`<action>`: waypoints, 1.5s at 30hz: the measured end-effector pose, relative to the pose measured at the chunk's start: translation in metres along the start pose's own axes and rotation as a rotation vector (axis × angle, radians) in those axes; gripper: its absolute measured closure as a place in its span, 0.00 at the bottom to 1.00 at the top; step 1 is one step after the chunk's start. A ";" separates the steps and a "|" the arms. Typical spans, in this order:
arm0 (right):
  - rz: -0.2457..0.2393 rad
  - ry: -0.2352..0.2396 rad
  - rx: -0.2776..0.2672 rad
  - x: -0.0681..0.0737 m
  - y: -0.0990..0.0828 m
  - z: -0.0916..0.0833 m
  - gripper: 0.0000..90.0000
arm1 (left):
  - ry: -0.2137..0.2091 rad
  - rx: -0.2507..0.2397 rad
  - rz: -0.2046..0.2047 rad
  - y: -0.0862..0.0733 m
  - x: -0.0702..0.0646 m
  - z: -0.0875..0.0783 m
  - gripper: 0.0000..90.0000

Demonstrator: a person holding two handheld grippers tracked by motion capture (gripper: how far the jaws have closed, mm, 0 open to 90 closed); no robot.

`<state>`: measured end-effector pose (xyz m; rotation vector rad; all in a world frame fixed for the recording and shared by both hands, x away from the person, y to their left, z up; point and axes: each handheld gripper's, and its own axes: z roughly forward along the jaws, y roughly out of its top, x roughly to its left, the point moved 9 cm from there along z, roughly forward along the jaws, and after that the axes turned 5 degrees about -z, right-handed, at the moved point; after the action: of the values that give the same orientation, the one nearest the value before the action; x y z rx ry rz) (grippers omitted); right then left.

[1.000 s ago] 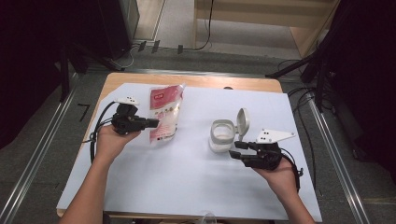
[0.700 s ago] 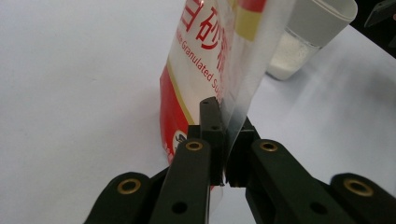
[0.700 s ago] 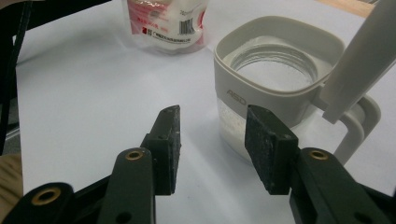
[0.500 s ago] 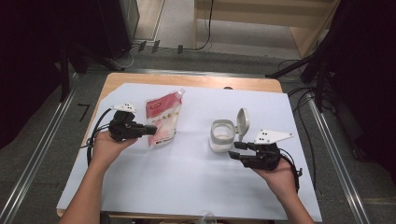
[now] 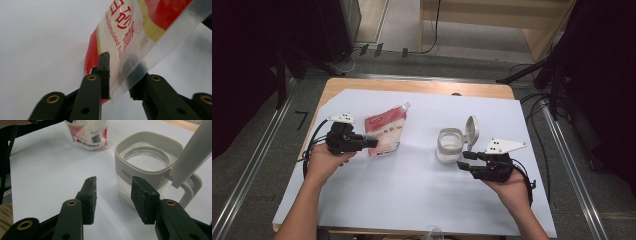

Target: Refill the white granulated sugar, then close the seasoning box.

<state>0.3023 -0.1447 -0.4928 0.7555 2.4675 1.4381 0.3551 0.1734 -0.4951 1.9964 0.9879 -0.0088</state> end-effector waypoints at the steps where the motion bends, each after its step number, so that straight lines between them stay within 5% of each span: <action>1: -0.002 0.004 -0.002 0.000 0.000 0.000 0.62 | -0.006 -0.022 0.015 0.003 -0.002 -0.003 0.74; 8: 0.001 0.007 -0.001 0.000 0.002 0.001 0.62 | 0.007 -0.058 0.059 0.009 -0.007 -0.011 0.67; 20: 0.009 -0.004 -0.005 -0.003 0.005 -0.005 0.65 | 0.024 -0.066 0.068 0.014 -0.011 -0.022 0.53; 34: 0.081 -0.037 -0.033 -0.021 0.009 -0.025 0.70 | 0.026 -0.051 0.066 0.009 -0.009 -0.034 0.50; 45: 0.131 -0.057 -0.025 -0.034 0.007 -0.029 0.92 | 0.038 -0.053 0.066 0.002 -0.006 -0.044 0.50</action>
<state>0.3216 -0.1814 -0.4751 0.9557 2.3928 1.4669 0.3366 0.2007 -0.4646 1.9858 0.9358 0.0906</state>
